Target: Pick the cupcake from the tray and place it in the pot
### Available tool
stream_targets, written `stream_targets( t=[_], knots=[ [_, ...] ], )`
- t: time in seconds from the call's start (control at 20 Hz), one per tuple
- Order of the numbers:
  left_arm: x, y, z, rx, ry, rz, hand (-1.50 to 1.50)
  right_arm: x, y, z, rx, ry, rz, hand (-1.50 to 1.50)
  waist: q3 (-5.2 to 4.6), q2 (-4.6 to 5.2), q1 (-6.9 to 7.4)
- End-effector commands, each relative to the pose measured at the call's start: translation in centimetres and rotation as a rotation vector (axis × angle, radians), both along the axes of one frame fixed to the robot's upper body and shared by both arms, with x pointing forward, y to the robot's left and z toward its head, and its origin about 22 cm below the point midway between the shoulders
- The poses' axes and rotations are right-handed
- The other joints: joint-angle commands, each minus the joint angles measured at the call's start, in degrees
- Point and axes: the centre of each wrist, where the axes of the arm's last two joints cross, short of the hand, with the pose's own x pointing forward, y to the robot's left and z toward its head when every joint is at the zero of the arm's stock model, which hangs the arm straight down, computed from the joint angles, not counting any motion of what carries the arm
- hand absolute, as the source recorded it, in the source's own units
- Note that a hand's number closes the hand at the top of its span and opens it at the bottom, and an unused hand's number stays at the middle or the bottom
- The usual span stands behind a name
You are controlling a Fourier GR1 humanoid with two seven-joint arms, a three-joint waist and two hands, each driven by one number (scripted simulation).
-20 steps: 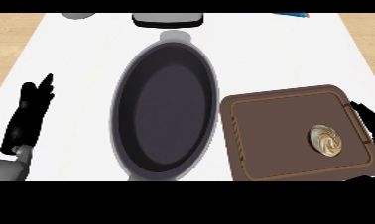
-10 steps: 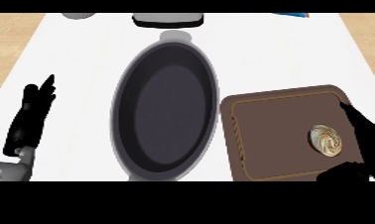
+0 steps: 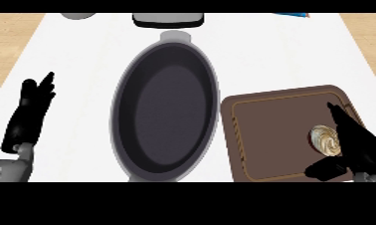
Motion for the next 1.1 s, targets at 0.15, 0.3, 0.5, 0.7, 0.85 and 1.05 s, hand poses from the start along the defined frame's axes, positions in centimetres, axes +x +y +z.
stream_targets(
  t=[0.15, 0.3, 0.5, 0.7, 0.85, 1.05],
  knots=[
    [0.0, -0.1, 0.1, -0.010, 0.013, 0.002, 0.00, 0.7, -2.4, -1.0, -0.021, 0.064, -0.039, -1.50, -0.01, -0.01, -0.07],
    [0.0, -0.5, 0.2, 0.005, -0.009, -0.001, 0.00, 0.9, -3.0, -2.3, 0.004, 0.094, -0.046, -1.50, 0.00, -0.01, -0.03],
    [-1.0, 0.6, -0.4, -0.005, -0.005, -0.004, 0.00, 1.1, -2.1, -3.5, 0.015, 0.095, -0.056, -1.50, -0.01, -0.02, 0.01],
    [0.2, -0.6, 0.1, 0.016, -0.004, 0.012, 0.00, 3.2, -2.0, -2.8, 0.042, 0.091, -0.050, -1.50, -0.01, 0.00, 0.01],
    [0.0, -0.4, 0.2, -0.003, 0.000, 0.004, 0.00, 2.6, -1.6, -2.7, 0.046, 0.093, -0.051, -1.50, -0.01, -0.01, -0.02],
    [-1.2, -1.0, 0.0, 0.003, -0.007, 0.001, 0.00, 2.5, -2.0, -5.2, 0.048, 0.097, -0.047, -1.50, 0.00, -0.02, 0.07]
  ],
)
